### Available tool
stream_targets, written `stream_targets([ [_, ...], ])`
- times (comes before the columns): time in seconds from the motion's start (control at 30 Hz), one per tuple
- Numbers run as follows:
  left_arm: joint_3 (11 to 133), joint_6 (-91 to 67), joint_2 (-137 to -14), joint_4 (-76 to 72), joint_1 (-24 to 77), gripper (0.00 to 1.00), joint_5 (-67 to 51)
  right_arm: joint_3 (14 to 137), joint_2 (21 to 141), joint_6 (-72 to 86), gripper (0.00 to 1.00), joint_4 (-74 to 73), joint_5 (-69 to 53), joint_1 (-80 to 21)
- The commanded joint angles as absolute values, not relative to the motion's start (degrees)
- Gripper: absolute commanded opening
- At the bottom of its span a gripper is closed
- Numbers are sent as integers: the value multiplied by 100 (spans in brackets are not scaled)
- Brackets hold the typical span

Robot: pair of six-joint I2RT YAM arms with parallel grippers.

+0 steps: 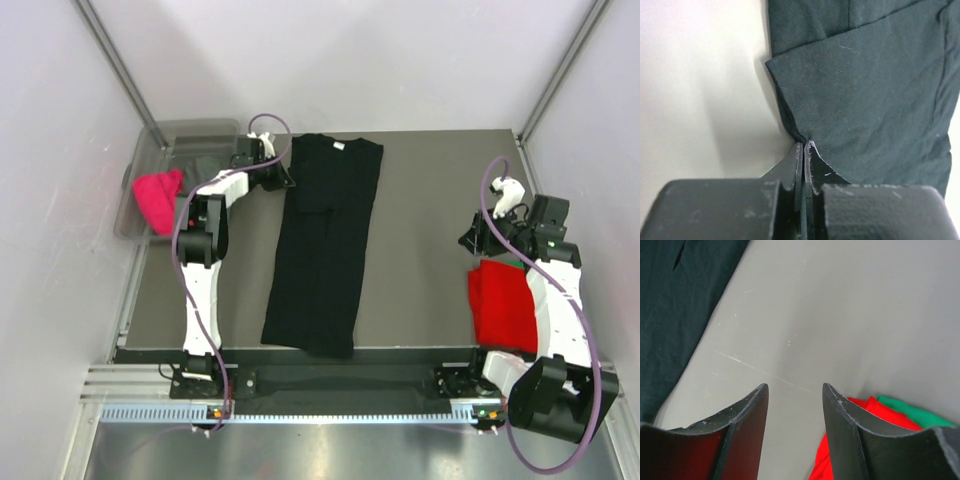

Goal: Fold and stack the t-shirts
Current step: Fold the tshirt

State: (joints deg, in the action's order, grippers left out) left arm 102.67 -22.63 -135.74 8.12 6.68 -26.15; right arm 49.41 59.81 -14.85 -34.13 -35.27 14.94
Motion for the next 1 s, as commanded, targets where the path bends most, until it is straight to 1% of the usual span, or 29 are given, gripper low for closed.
stream_targets([
  [0.0,10564,-2233,-13385,790,835,0,-1986,5133,5977,-1468,48,-3225,-3700,1582],
  [0.03,10730,-2137,-13394,922,844,2,-1969,5107,5977,-1459,48,-3217,-3709,1573],
  [0.1,10749,-1865,-13220,1150,853,15,-1828,5098,5898,-1442,49,-3234,-3700,1573],
  [0.13,10653,-1820,-13106,1230,844,23,-1759,5089,5854,-1398,49,-3234,-3718,1573],
  [0.17,10565,-1802,-12965,1265,844,29,-1497,5106,5810,-1354,49,-3287,-3787,1573],
  [0.27,10240,-1776,-12342,1502,852,38,-1249,5107,5905,-1056,51,-3357,-4454,1565],
  [0.33,10056,-1732,-11867,1791,853,39,-1117,5063,6072,-730,58,-3401,-5024,1399],
  [0.37,9976,-1679,-11700,2158,861,39,-1047,5045,6230,-651,59,-3454,-5132,1267],
  [0.4,9871,-1600,-11385,2336,853,39,-1002,5010,6310,-537,60,-3454,-5202,1083],
  [0.47,9546,-1373,-11067,2897,853,40,-1089,5027,6564,-623,60,-3656,-5230,372],
  [0.5,9362,-1310,-10813,3118,853,40,-1264,4984,6635,-633,60,-3691,-5195,108],
  [0.53,9256,-1266,-10706,3399,844,40,-1353,4922,6705,-598,60,-3561,-5229,-373],
  [0.57,9142,-1144,-10531,3845,844,40,-1510,4870,6828,-432,60,-3473,-5212,-561],
  [0.63,8774,-1081,-10407,4505,835,44,-1853,4843,7257,-291,60,-3314,-5255,-964],
  [0.67,8528,-1081,-10311,4483,809,45,-1959,4860,7425,-220,60,-3261,-5308,-1062],
  [0.7,7829,-1098,-9944,4395,774,51,-2099,4852,7575,-37,60,-3209,-5335,-1133],
  [0.73,7526,-1142,-9758,4377,721,55,-2109,4817,7698,217,60,-3043,-5378,-1256],
  [0.77,7289,-1230,-9504,4455,712,56,-2118,4756,7838,342,60,-2954,-5388,-1318],
  [0.8,6860,-1222,-9388,4560,695,56,-2196,4572,7883,517,60,-2910,-5388,-1397],
  [0.87,6488,-1352,-9046,4667,642,56,-2127,4317,7840,780,61,-2699,-5274,-1651],
  [0.97,5732,-1590,-8554,4790,501,51,-2258,3719,7708,1185,64,-2234,-5036,-1933],
])
